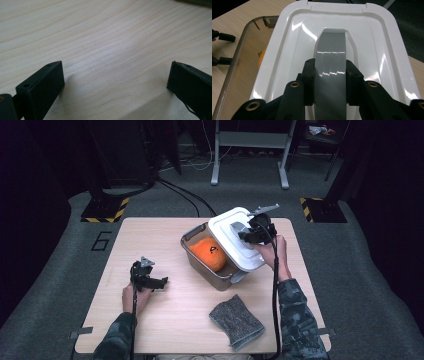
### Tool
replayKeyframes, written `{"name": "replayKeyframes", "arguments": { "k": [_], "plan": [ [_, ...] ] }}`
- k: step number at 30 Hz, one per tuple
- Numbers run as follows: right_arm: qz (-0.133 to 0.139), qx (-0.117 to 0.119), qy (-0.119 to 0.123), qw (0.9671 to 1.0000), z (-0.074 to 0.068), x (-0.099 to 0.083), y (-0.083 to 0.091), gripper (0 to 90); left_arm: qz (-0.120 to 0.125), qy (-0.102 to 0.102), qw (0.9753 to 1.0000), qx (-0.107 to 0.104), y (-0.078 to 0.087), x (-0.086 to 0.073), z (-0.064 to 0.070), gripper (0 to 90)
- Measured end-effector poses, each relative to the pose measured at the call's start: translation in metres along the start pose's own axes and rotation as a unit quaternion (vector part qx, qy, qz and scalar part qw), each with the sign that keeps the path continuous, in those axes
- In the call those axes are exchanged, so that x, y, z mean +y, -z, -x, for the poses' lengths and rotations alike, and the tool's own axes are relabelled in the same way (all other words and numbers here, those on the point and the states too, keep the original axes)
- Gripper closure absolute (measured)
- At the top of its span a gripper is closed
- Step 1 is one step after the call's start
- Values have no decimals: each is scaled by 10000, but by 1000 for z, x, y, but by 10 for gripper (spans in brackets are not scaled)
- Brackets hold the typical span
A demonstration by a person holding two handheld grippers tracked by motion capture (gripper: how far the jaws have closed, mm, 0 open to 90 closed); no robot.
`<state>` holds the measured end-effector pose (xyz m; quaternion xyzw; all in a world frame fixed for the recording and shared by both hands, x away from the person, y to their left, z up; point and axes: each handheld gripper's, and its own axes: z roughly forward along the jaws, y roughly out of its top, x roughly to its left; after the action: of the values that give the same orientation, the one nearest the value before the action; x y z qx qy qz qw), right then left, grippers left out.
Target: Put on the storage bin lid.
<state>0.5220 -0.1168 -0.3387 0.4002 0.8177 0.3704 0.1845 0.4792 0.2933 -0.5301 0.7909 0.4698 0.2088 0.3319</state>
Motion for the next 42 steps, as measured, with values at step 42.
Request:
{"name": "replayKeyframes", "arguments": {
  "k": [42],
  "plan": [
    [-426,695,451,9956,-56,12,-56,667,-7,-3,10000,-1,0,0,0,4]
  ]
}}
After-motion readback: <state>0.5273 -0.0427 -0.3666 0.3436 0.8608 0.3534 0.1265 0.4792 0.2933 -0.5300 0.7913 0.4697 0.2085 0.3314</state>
